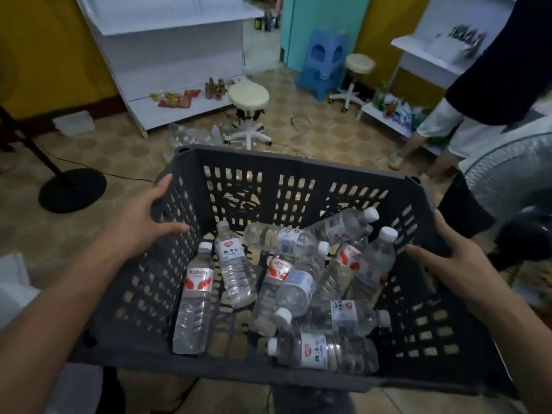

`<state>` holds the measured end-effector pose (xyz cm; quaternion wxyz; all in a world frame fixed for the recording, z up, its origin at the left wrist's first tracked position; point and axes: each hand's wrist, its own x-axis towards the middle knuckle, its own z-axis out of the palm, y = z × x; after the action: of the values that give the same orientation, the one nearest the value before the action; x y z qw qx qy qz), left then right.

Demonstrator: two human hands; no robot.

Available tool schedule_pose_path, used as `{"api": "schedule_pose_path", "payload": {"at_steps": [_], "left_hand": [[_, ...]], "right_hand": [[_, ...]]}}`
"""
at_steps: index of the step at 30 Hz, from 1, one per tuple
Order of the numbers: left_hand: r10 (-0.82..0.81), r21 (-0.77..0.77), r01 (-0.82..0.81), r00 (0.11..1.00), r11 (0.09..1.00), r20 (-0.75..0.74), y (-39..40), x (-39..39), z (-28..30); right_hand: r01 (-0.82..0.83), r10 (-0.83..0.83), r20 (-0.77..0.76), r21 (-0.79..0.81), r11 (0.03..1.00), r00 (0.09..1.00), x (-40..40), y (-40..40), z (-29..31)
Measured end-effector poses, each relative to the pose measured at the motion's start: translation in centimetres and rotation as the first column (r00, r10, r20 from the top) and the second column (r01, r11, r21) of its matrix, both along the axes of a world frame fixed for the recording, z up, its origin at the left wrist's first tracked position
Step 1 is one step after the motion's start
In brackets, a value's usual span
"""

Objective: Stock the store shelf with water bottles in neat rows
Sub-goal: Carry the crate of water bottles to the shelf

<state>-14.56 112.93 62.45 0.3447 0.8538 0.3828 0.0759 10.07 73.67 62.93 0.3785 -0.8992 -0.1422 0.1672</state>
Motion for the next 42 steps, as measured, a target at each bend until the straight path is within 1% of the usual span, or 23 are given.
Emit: {"api": "schedule_pose_path", "payload": {"at_steps": [2,4,7,9,11,12,16,17,20,23,26,28,30,33,37,38,40,42], "left_hand": [[0.002,0.026,-0.002,1.0,1.0,-0.017,3.3,3.0,0.3],[0.001,0.021,0.0,1.0,1.0,-0.021,6.7,6.2,-0.2],[0.028,-0.022,-0.029,0.999,0.999,-0.036,11.7,11.8,-1.2],[0.031,-0.086,-0.033,0.999,0.996,-0.03,14.7,15.8,-1.5],[0.035,-0.132,-0.035,0.999,0.991,0.003,17.8,19.4,-1.7],[0.038,-0.141,-0.038,0.999,0.989,-0.004,19.4,20.9,-1.5],[0.045,-0.064,-0.05,0.995,0.997,-0.085,26.3,27.1,-0.6],[0.038,-0.062,-0.044,0.996,0.997,-0.084,28.2,28.9,-0.4],[0.006,-0.098,-0.011,0.998,0.995,-0.058,33.7,34.6,-0.1],[-0.014,-0.14,0.009,0.999,0.99,-0.039,40.1,40.9,-1.5],[-0.075,-0.151,0.075,0.997,0.986,0.002,47.2,48.2,-2.8],[-0.123,-0.131,0.122,0.992,0.984,-0.001,51.4,53.0,-2.8],[-0.169,-0.109,0.169,0.986,0.98,0.015,55.1,58.3,-1.9],[-0.234,-0.052,0.231,0.97,0.971,-0.063,60.3,66.8,0.7],[-0.294,-0.01,0.294,0.955,0.956,-0.028,66.3,77.9,1.8],[-0.301,-0.008,0.301,0.954,0.954,-0.012,67.3,80.8,1.6],[-0.309,-0.021,0.309,0.951,0.951,0.006,68.9,86.6,0.8],[-0.318,-0.045,0.317,0.948,0.947,-0.014,70.8,93.3,-1.0]], "right_hand": [[-0.002,0.002,0.006,-0.007,1.0,1.0,3.2,3.2,-0.3],[0.003,-0.003,-0.009,-0.024,1.0,1.0,6.8,6.6,-1.3],[-0.011,0.011,-0.025,-0.021,1.0,1.0,13.0,12.2,-2.9],[-0.026,0.024,-0.056,-0.031,0.999,0.998,17.1,15.9,-3.5],[-0.028,0.025,-0.083,-0.025,0.999,0.996,20.4,19.8,-3.5],[-0.035,0.032,-0.098,-0.038,0.999,0.995,22.1,21.4,-3.5],[-0.012,0.007,-0.102,-0.044,0.999,0.995,28.9,28.0,-2.0],[-0.012,0.008,-0.092,-0.039,0.999,0.996,30.7,29.7,-1.8],[0.004,-0.01,-0.101,-0.058,0.998,0.995,36.1,34.8,-1.3],[-0.005,-0.005,-0.089,-0.113,0.994,0.996,41.6,40.6,-1.4],[0.002,-0.008,-0.056,-0.109,0.994,0.998,46.8,46.4,-1.6],[0.041,-0.046,-0.051,-0.107,0.993,0.998,49.8,49.7,-1.5],[0.123,-0.125,-0.006,-0.114,0.986,0.992,52.6,52.9,-0.8],[0.202,-0.209,-0.002,-0.236,0.951,0.978,58.1,56.3,1.1],[0.297,-0.28,0.104,-0.237,0.925,0.955,67.6,60.7,3.5],[0.314,-0.295,0.113,-0.248,0.916,0.949,70.2,61.4,3.2],[0.309,-0.298,0.082,-0.287,0.907,0.951,75.9,62.3,1.7],[0.308,-0.313,0.039,-0.327,0.893,0.949,82.9,63.3,-0.9]]}}
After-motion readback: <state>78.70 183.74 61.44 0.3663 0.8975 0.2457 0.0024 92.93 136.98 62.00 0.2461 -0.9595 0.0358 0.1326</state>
